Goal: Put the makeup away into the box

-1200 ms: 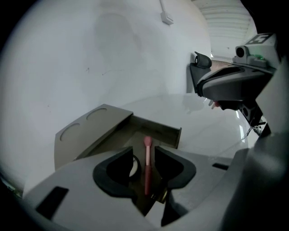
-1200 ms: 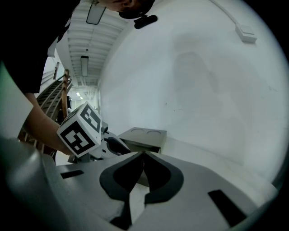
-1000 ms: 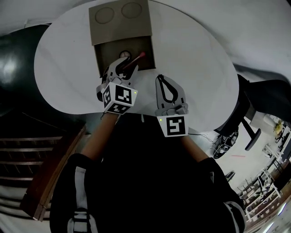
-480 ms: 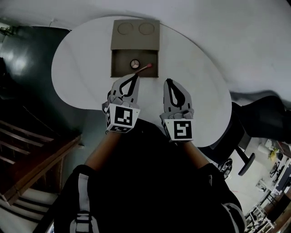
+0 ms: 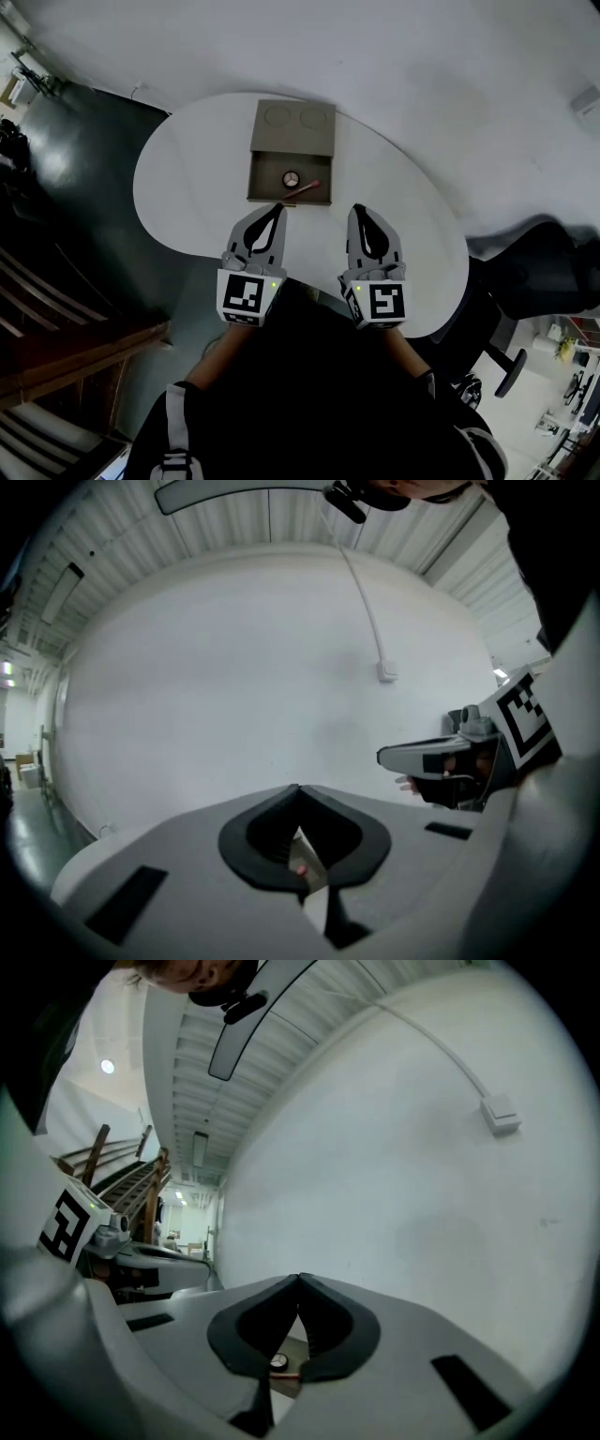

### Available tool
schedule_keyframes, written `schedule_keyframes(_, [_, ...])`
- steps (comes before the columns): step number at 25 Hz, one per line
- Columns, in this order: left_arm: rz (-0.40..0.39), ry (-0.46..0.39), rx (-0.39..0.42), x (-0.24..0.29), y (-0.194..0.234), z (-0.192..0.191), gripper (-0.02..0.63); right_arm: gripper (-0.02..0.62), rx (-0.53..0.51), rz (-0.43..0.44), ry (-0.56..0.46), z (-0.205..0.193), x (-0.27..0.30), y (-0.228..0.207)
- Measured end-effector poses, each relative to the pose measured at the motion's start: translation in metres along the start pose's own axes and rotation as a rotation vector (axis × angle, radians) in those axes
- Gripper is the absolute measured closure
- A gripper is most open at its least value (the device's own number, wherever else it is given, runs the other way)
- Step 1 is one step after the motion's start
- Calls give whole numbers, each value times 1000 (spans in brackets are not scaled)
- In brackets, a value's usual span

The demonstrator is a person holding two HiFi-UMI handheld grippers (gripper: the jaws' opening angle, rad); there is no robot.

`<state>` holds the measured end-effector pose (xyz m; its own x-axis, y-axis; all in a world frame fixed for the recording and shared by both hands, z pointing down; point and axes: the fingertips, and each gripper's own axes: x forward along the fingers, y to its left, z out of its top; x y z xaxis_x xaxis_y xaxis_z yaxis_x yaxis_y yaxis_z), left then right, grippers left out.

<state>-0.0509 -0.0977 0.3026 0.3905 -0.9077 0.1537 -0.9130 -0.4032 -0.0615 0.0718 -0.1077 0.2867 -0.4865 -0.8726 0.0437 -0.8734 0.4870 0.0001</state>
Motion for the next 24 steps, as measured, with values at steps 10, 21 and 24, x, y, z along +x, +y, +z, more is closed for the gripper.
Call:
schedule_keyframes(10, [-18,-22,55,-24,12,10,598,575,-30,7,55,2,-7,40])
schedule_keyframes(21, [-66,-44,51,-29,40,2,598,575,-25,-80,-7,5,5,56])
schedule_keyframes(24, [-68,-37,70,-32,46,0,598,575,-7,-72,56,-1,4,69])
